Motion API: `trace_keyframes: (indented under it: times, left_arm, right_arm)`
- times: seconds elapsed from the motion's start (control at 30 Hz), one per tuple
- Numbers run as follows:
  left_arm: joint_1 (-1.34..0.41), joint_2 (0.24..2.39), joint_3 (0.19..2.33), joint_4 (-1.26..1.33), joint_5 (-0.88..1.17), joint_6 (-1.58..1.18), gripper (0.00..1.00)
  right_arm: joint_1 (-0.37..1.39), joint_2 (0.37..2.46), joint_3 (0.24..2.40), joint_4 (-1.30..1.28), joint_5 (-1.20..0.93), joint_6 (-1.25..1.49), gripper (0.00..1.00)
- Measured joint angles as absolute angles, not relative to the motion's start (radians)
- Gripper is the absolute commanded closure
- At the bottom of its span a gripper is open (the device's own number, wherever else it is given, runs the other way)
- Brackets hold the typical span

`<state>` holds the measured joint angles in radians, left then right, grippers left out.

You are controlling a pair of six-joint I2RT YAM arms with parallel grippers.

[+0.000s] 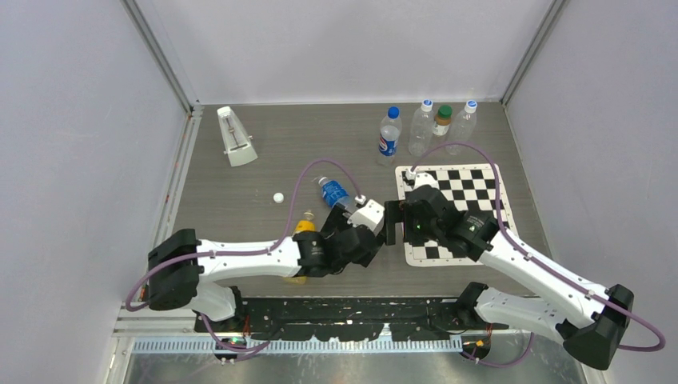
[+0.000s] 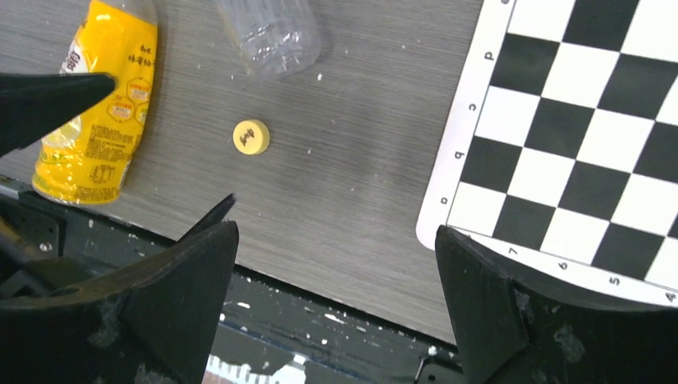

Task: Screw on the bottle caps
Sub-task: Adjust the bottle cap at the center of the board, then pick up the bottle cap from the center of the board.

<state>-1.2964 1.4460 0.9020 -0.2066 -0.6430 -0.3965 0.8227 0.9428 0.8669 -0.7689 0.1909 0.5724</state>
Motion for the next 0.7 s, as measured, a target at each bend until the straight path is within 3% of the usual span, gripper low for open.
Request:
trace_keyframes:
  times: [0.1,0.23,0.47,0.7]
  left_arm:
    - [-1.298,1.471,1.094,-0.519,-0.635,-0.444,0.00]
    - [-1.297,1.501,1.205,-0.730,-0.629,-0.492,0.00]
    - [-1.267,1.394,1.165,-0.840,-0.581,-0.546,0.00]
    - [-1.044,1.206,1.146,-0.859,-0.469,-0.588,0.00]
  right_arm:
    - [0.813,0.979,0.923,-0.817,0.184,0.588,0.00]
    - [0.796,1.029,0.975,-0.866,0.178,0.609,0.00]
    - [0.796,1.029,1.003,-0.860,0.183,0.636,0.00]
    - [0.796,1.030,0.993,-0.807,0.135,0.616,0.00]
